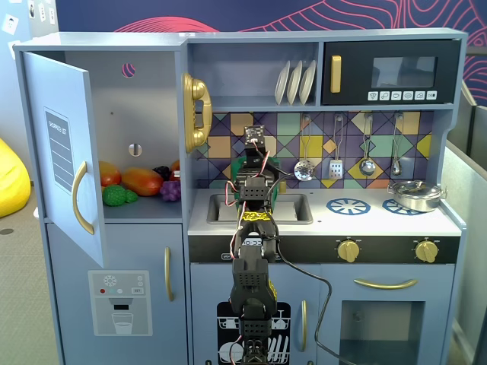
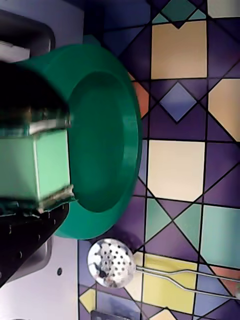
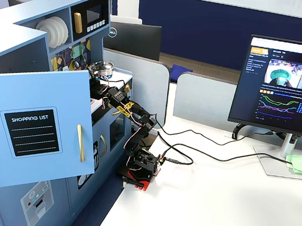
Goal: Take off the lid from the green recipient and place it on the counter
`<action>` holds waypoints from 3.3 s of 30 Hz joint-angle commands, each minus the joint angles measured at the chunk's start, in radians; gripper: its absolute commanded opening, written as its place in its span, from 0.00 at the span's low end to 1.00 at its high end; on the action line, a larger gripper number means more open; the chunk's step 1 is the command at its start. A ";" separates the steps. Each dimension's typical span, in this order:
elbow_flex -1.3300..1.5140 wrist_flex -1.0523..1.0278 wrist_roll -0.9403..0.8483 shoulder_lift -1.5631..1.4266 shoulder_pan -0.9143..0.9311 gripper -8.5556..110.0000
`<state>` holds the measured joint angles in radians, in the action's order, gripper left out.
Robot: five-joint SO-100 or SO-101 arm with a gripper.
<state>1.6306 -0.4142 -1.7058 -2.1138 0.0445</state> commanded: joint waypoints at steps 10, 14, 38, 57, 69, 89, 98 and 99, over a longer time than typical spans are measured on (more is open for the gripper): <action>-0.187 0.005 -0.032 -0.018 -0.026 0.07; -0.224 -0.028 -0.046 -0.046 0.012 0.07; 0.020 0.222 -0.006 0.069 0.509 0.07; 0.267 0.491 -0.028 0.233 0.561 0.07; 0.218 0.437 0.035 0.130 0.549 0.29; 0.712 -0.776 -0.008 -0.778 0.135 0.11; 1.111 -0.839 0.144 -0.971 -0.057 0.07; 1.132 -0.862 0.175 -0.977 -0.071 0.07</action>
<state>2.6983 -1.2287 -1.6076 -3.0511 0.0261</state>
